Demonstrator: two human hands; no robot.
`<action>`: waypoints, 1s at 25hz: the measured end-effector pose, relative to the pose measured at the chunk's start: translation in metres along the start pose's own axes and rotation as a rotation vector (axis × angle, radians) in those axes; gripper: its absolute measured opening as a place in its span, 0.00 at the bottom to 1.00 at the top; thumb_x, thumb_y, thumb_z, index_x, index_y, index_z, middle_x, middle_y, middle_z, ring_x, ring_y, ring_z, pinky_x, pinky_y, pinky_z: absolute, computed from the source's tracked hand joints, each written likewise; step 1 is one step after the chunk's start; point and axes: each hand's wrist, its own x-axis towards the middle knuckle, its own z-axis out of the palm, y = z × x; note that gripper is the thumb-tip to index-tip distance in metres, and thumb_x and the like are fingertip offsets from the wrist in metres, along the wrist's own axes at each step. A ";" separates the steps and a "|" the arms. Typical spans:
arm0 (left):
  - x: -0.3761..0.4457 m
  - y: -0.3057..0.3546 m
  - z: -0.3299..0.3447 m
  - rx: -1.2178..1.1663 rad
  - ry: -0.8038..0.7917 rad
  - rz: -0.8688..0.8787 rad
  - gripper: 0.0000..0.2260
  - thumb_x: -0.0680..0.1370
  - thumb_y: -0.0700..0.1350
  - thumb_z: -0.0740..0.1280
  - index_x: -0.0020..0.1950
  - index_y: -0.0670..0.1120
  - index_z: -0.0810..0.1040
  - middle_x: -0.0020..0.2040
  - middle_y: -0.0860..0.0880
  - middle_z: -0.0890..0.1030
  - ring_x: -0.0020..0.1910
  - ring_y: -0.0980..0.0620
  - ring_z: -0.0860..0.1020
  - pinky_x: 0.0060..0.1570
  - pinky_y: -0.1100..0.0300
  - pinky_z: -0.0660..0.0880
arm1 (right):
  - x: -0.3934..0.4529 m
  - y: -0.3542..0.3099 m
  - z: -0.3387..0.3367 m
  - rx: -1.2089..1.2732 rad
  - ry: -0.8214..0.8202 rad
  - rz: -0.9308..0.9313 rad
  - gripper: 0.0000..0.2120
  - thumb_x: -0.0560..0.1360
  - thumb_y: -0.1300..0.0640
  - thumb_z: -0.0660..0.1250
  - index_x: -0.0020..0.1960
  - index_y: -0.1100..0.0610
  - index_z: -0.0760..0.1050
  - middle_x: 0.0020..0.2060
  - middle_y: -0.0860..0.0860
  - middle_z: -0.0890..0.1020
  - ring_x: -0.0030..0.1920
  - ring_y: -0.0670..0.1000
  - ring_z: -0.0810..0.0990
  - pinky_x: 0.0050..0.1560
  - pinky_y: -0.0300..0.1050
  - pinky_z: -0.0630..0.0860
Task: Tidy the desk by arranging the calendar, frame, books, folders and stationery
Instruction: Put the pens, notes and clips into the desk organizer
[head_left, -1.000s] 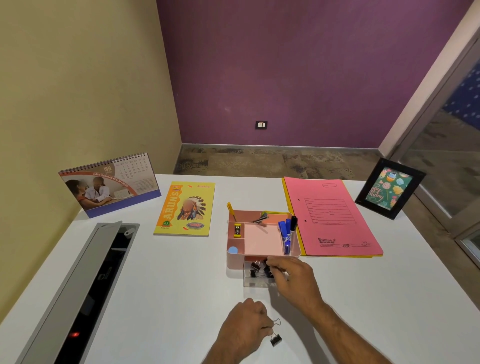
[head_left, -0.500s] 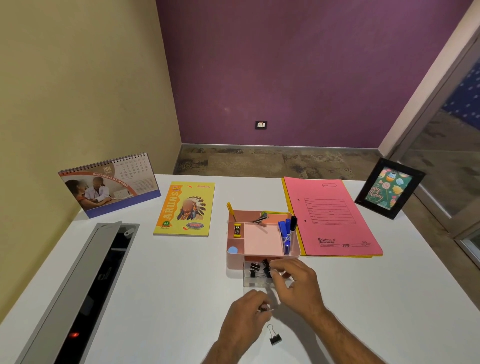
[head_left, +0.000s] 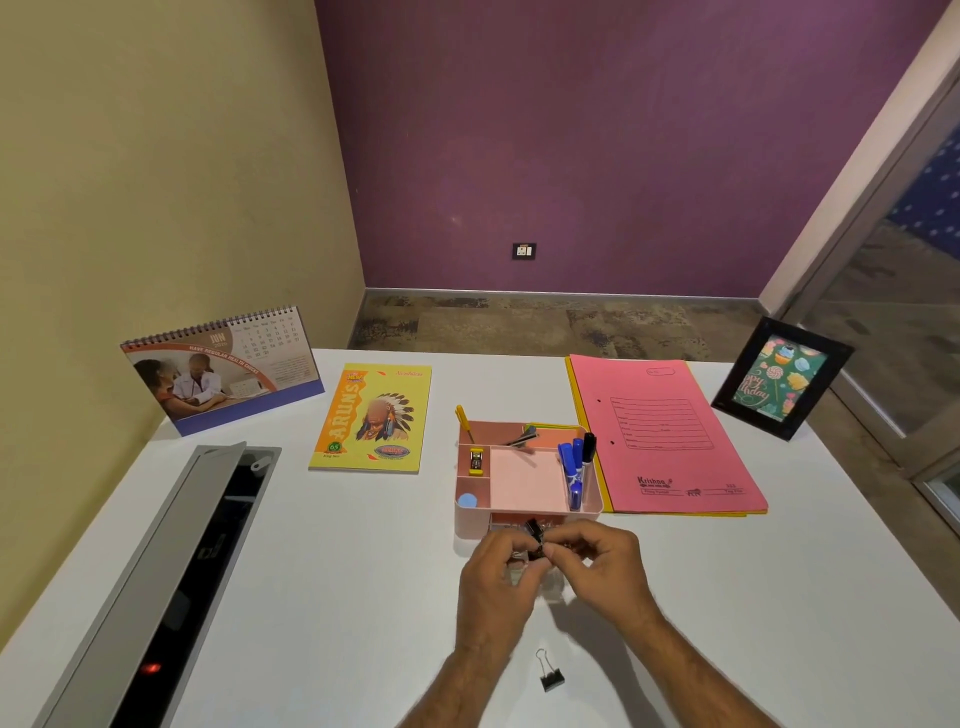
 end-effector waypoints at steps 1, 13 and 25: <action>-0.001 -0.001 -0.001 0.014 0.016 0.010 0.13 0.69 0.48 0.78 0.45 0.59 0.75 0.44 0.63 0.77 0.48 0.63 0.77 0.42 0.75 0.73 | 0.001 0.001 0.001 0.002 0.019 0.022 0.16 0.68 0.67 0.76 0.42 0.45 0.85 0.38 0.41 0.86 0.41 0.46 0.84 0.43 0.41 0.82; -0.028 -0.036 -0.004 0.614 -0.892 0.348 0.23 0.71 0.66 0.68 0.60 0.54 0.78 0.57 0.51 0.78 0.51 0.49 0.71 0.45 0.54 0.66 | 0.006 -0.004 0.021 -0.321 -0.124 -0.024 0.11 0.77 0.60 0.68 0.58 0.52 0.83 0.54 0.46 0.85 0.54 0.46 0.82 0.61 0.41 0.77; -0.034 -0.035 -0.002 0.581 -0.778 0.187 0.16 0.79 0.46 0.64 0.67 0.48 0.76 0.64 0.49 0.78 0.61 0.47 0.73 0.59 0.56 0.70 | -0.007 -0.004 0.018 -0.233 0.014 -0.070 0.12 0.72 0.58 0.73 0.55 0.53 0.84 0.52 0.45 0.85 0.53 0.45 0.82 0.57 0.45 0.80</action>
